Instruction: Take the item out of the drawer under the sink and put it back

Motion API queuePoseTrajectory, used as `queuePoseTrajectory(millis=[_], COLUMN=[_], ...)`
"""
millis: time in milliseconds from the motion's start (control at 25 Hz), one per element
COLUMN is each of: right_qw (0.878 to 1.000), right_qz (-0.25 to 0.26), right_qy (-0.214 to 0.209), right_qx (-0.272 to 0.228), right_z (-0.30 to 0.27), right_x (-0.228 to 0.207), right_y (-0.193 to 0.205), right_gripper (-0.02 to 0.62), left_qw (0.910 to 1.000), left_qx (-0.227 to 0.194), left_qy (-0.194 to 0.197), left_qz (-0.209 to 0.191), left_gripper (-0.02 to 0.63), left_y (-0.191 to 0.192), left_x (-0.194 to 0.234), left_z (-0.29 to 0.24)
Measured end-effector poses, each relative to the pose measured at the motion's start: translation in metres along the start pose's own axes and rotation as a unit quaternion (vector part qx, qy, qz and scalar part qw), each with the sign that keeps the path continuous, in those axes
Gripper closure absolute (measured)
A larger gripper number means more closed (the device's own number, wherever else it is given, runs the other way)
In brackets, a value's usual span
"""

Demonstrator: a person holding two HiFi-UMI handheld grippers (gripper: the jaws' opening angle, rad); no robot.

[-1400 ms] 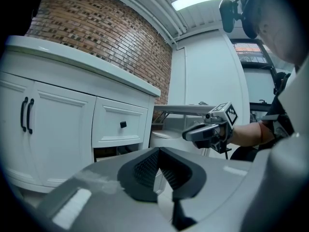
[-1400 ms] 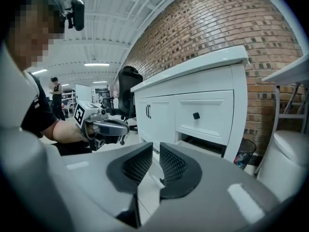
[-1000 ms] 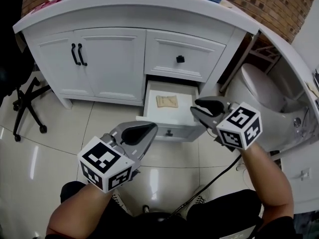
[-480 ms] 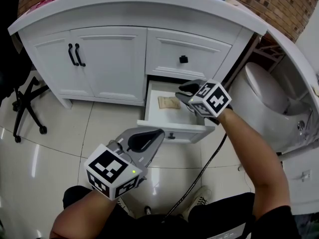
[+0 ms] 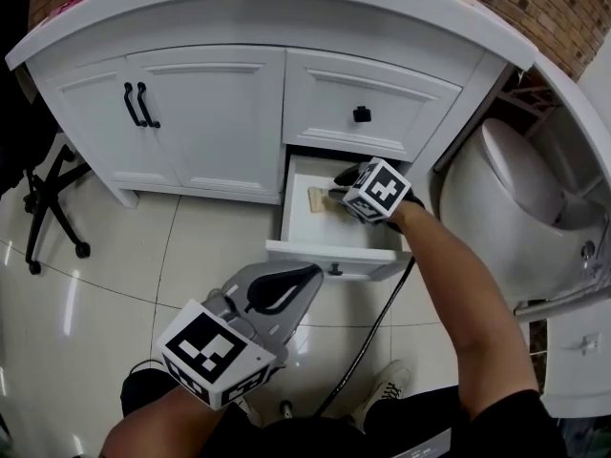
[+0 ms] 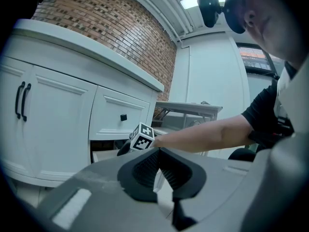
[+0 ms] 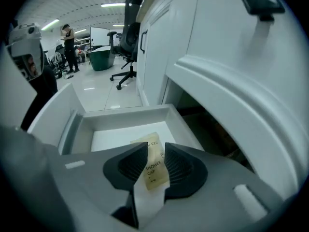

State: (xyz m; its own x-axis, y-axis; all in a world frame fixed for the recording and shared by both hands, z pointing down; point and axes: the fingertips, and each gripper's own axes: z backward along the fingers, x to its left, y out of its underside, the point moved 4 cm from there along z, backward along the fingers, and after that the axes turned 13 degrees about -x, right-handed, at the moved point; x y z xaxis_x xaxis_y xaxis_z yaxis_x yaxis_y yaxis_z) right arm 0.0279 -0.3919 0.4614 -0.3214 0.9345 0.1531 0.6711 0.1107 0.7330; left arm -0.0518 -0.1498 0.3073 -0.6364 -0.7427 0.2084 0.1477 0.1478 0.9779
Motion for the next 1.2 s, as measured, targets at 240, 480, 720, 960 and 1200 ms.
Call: queuePoseTrajectory(millis=[240, 480, 720, 960, 1200], right_qw=[1.000, 0.999, 0.998, 0.996, 0.997], right_qz=[-0.013, 0.001, -0.018, -0.068, -0.059], right_qy=[-0.017, -0.027, -0.028, -0.036, -0.020], right_qx=[0.021, 0.037, 0.052, 0.039, 0.034], right_z=[-0.025, -0.037, -0.041, -0.041, -0.035], right_x=[-0.001, 0.001, 0.002, 0.001, 0.000], right_y=[0.018, 0.023, 0.029, 0.030, 0.029], right_gripper=[0.485, 0.472, 0.480, 0.511, 0.578], left_qw=[0.9999, 0.9997, 0.9998, 0.9997, 0.9997], left_qx=[0.006, -0.011, 0.003, 0.000, -0.001], left_qy=[-0.006, -0.008, -0.008, -0.009, -0.011], left_qz=[0.009, 0.019, 0.020, 0.024, 0.021], left_gripper=[0.600, 0.600, 0.600, 0.600, 0.600], left_y=[0.003, 0.001, 0.004, 0.003, 0.001], left_x=[0.007, 0.009, 0.011, 0.012, 0.010], left_z=[0.002, -0.001, 0.000, 0.004, 0.005])
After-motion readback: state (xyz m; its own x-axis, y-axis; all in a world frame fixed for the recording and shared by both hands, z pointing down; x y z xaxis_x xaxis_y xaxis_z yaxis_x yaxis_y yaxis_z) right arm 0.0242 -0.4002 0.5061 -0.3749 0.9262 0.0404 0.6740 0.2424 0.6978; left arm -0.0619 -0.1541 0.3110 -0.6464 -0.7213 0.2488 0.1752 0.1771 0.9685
